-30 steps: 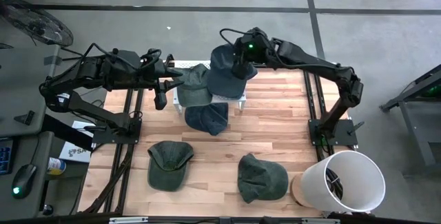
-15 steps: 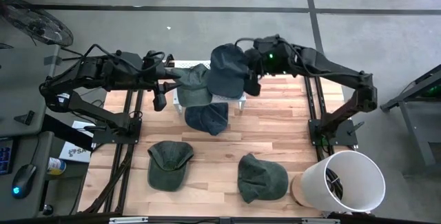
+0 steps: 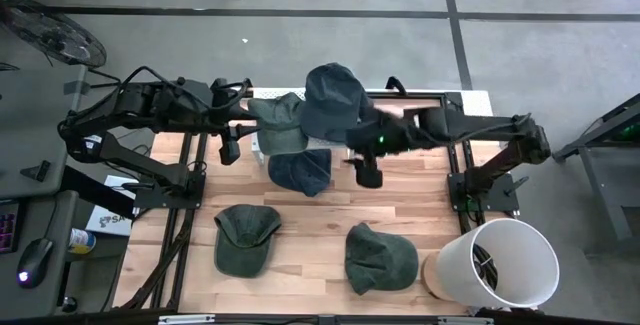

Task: Pick & Place hat
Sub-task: Stack the right gray cap on the gray cap on the shelf

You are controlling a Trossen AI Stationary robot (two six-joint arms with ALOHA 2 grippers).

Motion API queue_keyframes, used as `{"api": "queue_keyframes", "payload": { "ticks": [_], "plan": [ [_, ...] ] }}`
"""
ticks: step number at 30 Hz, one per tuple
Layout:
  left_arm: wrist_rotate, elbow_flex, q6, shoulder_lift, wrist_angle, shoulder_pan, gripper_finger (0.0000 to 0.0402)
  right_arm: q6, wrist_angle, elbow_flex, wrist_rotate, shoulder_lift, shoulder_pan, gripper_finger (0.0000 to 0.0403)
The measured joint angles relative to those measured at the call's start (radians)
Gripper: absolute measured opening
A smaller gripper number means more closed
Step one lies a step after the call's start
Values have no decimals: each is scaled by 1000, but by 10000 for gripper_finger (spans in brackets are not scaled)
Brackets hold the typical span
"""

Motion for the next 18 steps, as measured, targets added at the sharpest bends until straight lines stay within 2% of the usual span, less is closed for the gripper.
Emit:
{"api": "queue_keyframes", "payload": {
  "ticks": [4,11,18],
  "plan": [
    [9,0,0,0,-18,0,117,82,39,-77,35,0,61,236],
    [107,-78,-34,-9,-40,0,117,308,67,-177,6,0,160,236],
    [202,-218,-79,-11,-40,0,117,578,69,-237,-123,0,240,236]
  ]
}}
